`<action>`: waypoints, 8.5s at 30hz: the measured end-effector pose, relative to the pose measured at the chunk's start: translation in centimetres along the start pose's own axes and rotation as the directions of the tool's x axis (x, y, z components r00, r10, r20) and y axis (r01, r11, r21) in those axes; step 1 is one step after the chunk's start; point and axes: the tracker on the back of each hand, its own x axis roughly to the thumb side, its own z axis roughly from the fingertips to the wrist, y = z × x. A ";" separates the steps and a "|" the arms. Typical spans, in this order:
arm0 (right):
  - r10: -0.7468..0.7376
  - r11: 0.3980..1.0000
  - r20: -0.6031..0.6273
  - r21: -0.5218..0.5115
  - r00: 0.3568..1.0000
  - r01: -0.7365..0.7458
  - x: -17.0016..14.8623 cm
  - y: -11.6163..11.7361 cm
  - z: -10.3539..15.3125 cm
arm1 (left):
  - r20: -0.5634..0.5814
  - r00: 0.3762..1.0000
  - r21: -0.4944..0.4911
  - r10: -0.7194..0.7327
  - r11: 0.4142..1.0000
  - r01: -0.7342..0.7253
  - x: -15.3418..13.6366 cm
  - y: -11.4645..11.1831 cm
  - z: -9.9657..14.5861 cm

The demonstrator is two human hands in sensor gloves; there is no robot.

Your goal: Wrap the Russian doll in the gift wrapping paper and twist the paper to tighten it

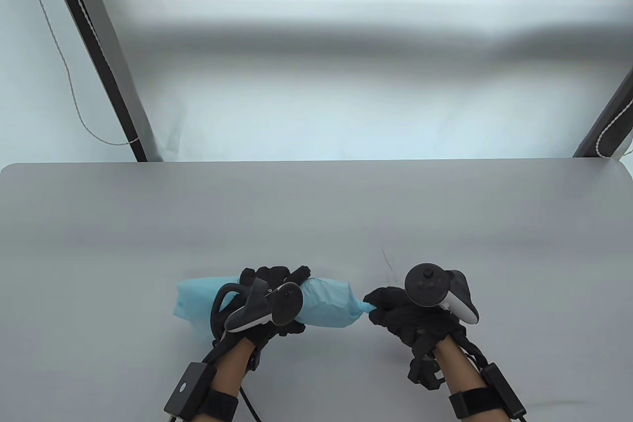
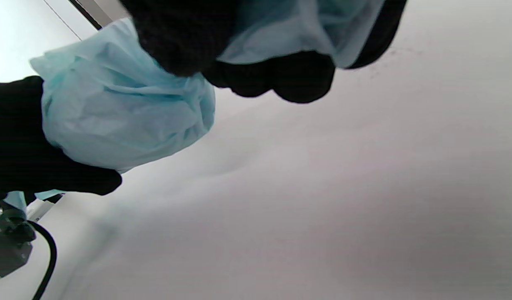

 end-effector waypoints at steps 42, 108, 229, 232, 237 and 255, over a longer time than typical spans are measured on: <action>0.703 0.703 0.125 -0.278 0.700 -0.655 6.9 4.2 0.5 | 0.177 0.983 0.070 -0.052 0.997 0.040 7.2 0.4 -0.4; 0.794 0.557 0.043 -0.453 0.607 -0.696 4.6 1.1 2.9 | 0.105 0.989 -0.191 0.105 0.978 -0.084 2.4 -0.4 -0.9; 0.710 0.641 -0.010 -0.404 0.704 -0.653 1.7 -1.4 3.4 | 0.127 0.966 -0.095 0.224 0.973 -0.213 4.5 -0.5 -1.8; 0.692 0.647 -0.032 -0.415 0.722 -0.639 1.7 -1.8 3.4 | 0.152 0.930 -0.093 0.334 0.942 -0.323 3.4 -0.2 -1.5; 0.672 0.668 -0.039 -0.400 0.739 -0.628 1.0 -1.9 3.3 | 0.088 0.863 -0.058 0.498 0.867 -0.494 2.1 -0.2 -1.7; 0.770 0.584 0.013 -0.415 0.638 -0.697 3.9 -0.5 3.6 | -0.060 0.983 -0.084 0.173 0.981 -0.177 3.5 -0.1 -1.8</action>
